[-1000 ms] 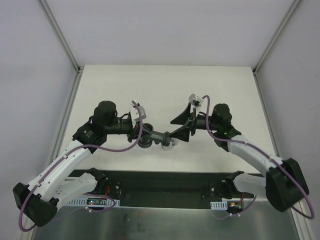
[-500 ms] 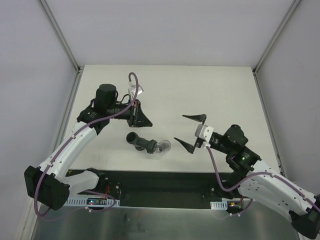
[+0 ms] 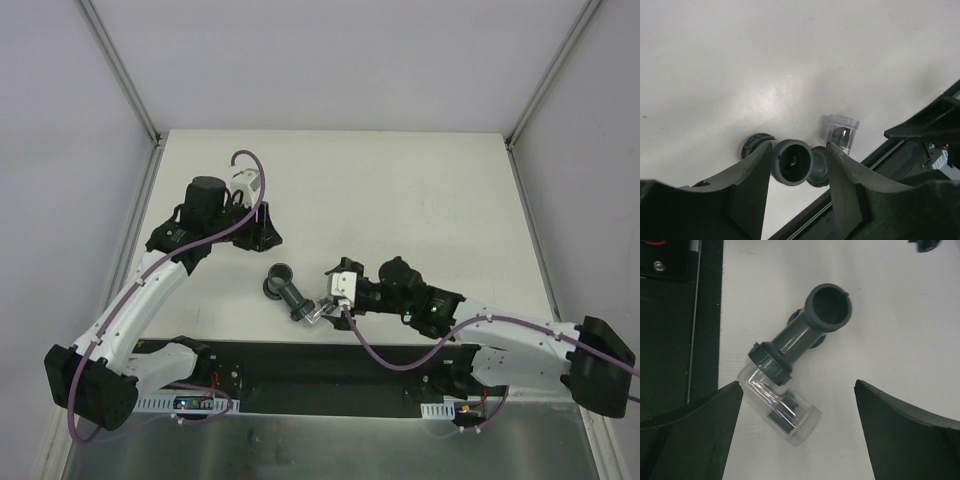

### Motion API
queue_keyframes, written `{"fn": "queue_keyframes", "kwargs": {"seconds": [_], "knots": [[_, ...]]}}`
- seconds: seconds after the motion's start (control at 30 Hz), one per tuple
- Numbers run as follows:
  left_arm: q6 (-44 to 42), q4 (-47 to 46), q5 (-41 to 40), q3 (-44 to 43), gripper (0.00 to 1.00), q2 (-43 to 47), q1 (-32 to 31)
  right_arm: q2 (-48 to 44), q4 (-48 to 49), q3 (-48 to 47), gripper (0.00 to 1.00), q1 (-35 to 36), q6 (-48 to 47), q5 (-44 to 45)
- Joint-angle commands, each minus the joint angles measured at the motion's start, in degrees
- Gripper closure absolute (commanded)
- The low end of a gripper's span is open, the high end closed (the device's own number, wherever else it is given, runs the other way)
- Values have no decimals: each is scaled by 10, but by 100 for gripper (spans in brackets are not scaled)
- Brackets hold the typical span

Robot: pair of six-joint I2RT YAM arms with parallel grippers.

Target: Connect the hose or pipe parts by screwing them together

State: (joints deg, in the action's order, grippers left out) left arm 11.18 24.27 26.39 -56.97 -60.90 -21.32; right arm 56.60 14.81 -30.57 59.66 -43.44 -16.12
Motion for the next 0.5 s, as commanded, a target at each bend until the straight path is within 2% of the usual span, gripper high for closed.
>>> {"fn": "queue_keyframes", "kwargs": {"seconds": [0.0, 0.1, 0.13, 0.23, 0.33, 0.47], "knots": [[-12, 46, -77, -1, 54, -6, 23, 79, 106, -27, 4, 27, 140, -1], [-16, 46, -56, 15, 48, -6, 30, 138, 152, -41, 6, 34, 209, 23], [-17, 46, -43, 16, 48, -10, 30, 150, 164, -42, 7, 36, 253, 37], [-22, 46, 6, 21, 47, -19, 30, 181, 204, -35, 8, 39, 288, 54], [-6, 47, 20, 38, 47, -30, 30, 177, 236, -16, 8, 39, 293, 75], [9, 53, 9, 68, 48, -33, 24, 157, 226, -3, 7, 38, 281, 94]]}}
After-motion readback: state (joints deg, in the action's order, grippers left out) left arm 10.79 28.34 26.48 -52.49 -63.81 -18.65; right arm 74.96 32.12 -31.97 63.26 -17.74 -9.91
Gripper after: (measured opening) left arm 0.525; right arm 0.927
